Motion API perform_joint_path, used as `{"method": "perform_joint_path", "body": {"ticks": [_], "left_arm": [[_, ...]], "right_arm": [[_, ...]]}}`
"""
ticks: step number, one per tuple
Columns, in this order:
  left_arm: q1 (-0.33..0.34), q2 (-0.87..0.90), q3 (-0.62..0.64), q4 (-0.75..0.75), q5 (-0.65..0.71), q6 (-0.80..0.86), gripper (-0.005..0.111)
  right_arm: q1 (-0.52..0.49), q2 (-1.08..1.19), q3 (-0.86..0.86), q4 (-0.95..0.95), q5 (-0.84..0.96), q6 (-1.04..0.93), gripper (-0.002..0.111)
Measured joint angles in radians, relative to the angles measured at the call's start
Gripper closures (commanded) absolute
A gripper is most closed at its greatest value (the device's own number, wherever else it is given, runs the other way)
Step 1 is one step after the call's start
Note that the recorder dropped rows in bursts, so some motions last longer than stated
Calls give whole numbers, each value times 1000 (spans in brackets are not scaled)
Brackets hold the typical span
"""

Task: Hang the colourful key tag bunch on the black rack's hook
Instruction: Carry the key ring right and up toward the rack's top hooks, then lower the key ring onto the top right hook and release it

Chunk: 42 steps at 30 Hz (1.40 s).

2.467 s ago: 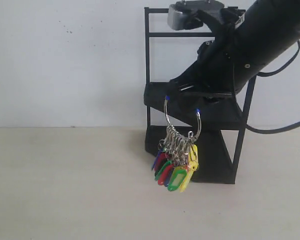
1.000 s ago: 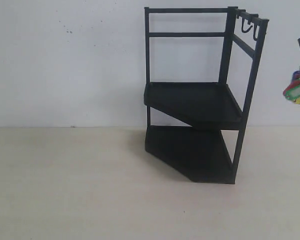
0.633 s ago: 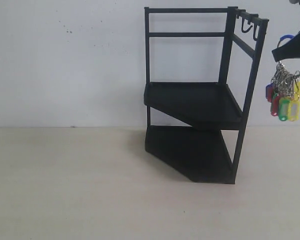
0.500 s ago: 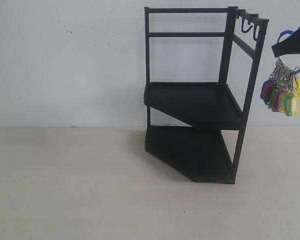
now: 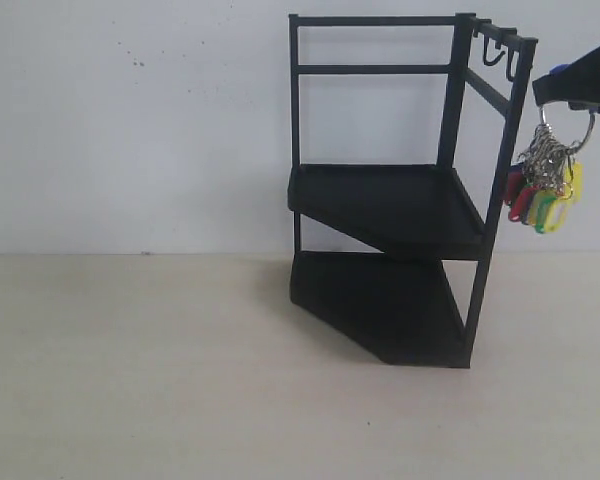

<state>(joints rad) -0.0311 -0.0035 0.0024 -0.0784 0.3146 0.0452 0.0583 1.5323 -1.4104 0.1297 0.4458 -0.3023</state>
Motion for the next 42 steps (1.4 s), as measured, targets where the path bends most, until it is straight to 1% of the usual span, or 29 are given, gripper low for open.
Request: {"method": "perform_joint_path", "body": {"ticks": [5,15,18,29,36,42], "left_arm": [[0,0,0,0,0,0,102],[0,0,0,0,0,0,102],[0,0,0,0,0,0,102],[0,0,0,0,0,0,102],[0,0,0,0,0,0,102],[0,0,0,0,0,0,102]], "right_arm": [[0,0,0,12,2,-36,108],[6,0,0,12,-40,-265,108],[10,0,0,19,-42,-301,108],[14,0,0,45,-94,-318,108],[81,0,0,45,-94,-354,108],[91,0,0,45,-94,-313,108]]}}
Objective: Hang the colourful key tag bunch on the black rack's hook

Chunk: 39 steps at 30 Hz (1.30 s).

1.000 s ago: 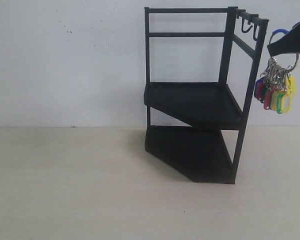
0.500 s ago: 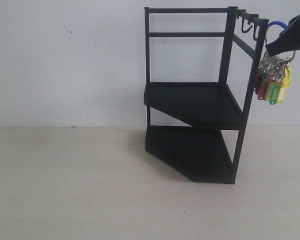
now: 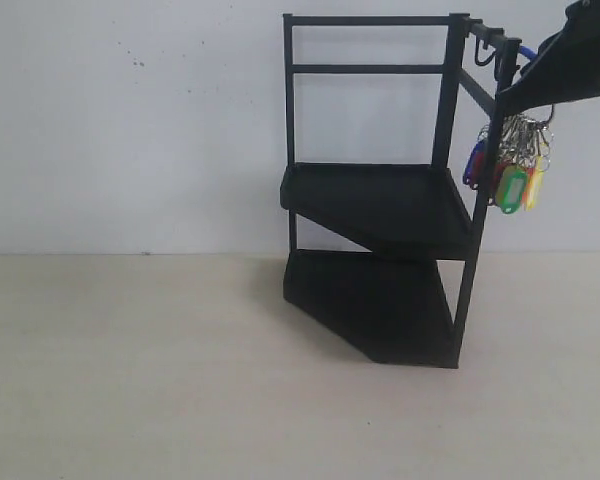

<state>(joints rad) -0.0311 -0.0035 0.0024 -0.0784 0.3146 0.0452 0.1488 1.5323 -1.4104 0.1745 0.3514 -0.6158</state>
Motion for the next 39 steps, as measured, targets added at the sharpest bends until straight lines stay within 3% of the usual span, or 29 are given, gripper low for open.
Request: {"method": "perform_joint_path", "body": {"ticks": [13,15,20,22,26,29,34,39], "left_arm": [[0,0,0,0,0,0,102],[0,0,0,0,0,0,102],[0,0,0,0,0,0,102],[0,0,0,0,0,0,102],[0,0,0,0,0,0,102],[0,0,0,0,0,0,102],[0,0,0,0,0,0,102],[0,0,0,0,0,0,102]], "right_arm": [[0,0,-1,0,67,60,106],[0,0,-1,0,67,64,98],[0,0,-1,-9,68,66,53],[0,-5,-1,-12,68,68,49],[0,-40,-1,-17,84,76,56],[0,-79,-1,-40,145,95,68],[0,-137,-1,-130,282,166,107],[0,-190,-1,-175,370,292,108]]}}
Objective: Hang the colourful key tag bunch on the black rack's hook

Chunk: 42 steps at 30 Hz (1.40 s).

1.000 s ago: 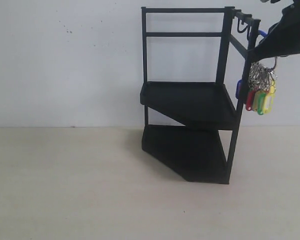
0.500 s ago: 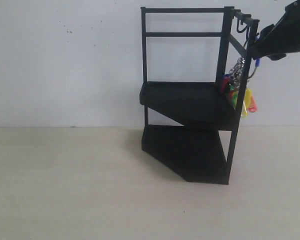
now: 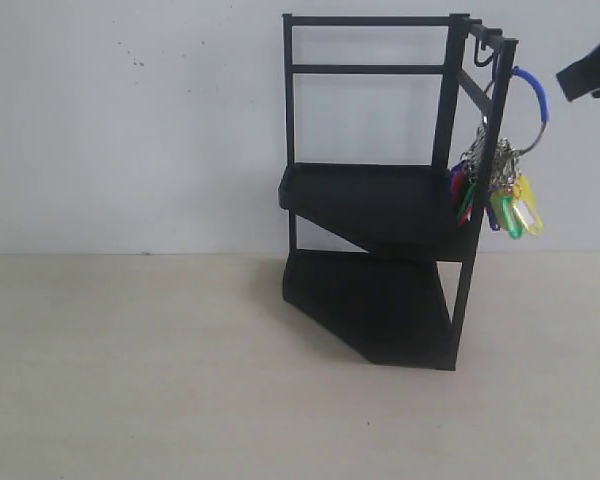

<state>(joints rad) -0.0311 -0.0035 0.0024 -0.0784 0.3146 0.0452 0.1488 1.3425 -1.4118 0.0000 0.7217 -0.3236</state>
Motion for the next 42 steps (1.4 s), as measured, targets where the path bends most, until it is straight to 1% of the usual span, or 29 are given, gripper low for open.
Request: {"method": "perform_joint_path", "body": {"ticks": [3,7,11,12,14,16,18,32,37,42], "left_arm": [[0,0,0,0,0,0,102],[0,0,0,0,0,0,102],[0,0,0,0,0,0,102],[0,0,0,0,0,0,102],[0,0,0,0,0,0,102],[0,0,0,0,0,0,102],[0,0,0,0,0,0,102],[0,0,0,0,0,0,102],[0,0,0,0,0,0,102],[0,0,0,0,0,0,102]], "right_arm": [[0,-38,3,0,28,78,108],[0,-121,99,0,28,149,108],[0,-223,294,0,-34,197,108],[0,-278,407,0,-70,214,108],[0,-352,545,17,-108,236,108],[0,-414,639,32,-106,274,108],[0,-448,671,36,-84,289,108],[0,-465,677,38,-103,297,108],[0,-555,679,38,-103,297,108],[0,-726,682,38,-107,297,108]]}}
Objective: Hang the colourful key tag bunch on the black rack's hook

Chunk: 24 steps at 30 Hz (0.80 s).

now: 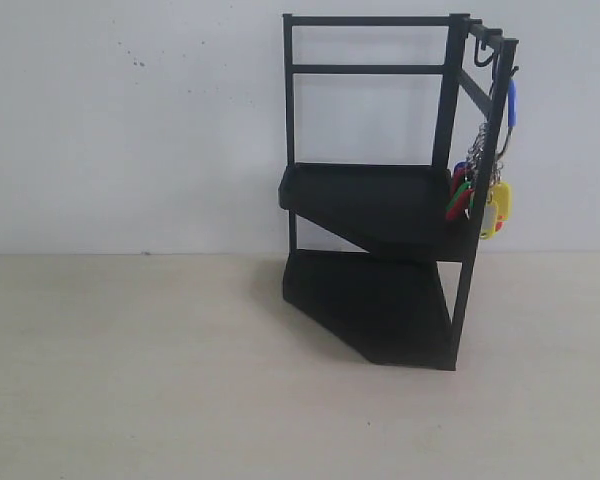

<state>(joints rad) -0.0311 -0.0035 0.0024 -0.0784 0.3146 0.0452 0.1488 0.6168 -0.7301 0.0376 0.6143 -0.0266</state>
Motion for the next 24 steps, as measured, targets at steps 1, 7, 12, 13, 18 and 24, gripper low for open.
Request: {"method": "perform_joint_path", "body": {"ticks": [1,7,12,13,18,24], "left_arm": [[0,0,0,0,0,0,102],[0,0,0,0,0,0,102],[0,0,0,0,0,0,102],[0,0,0,0,0,0,102],[0,0,0,0,0,0,102],[0,0,0,0,0,0,102]], "right_arm": [[0,-41,5,0,-5,0,108],[0,-302,122,-23,-61,2,108],[0,-551,317,-38,-96,2,108],[0,-585,355,-47,-110,2,108],[0,-609,482,-60,-153,2,108],[0,-609,582,-62,-217,15,108]]}}
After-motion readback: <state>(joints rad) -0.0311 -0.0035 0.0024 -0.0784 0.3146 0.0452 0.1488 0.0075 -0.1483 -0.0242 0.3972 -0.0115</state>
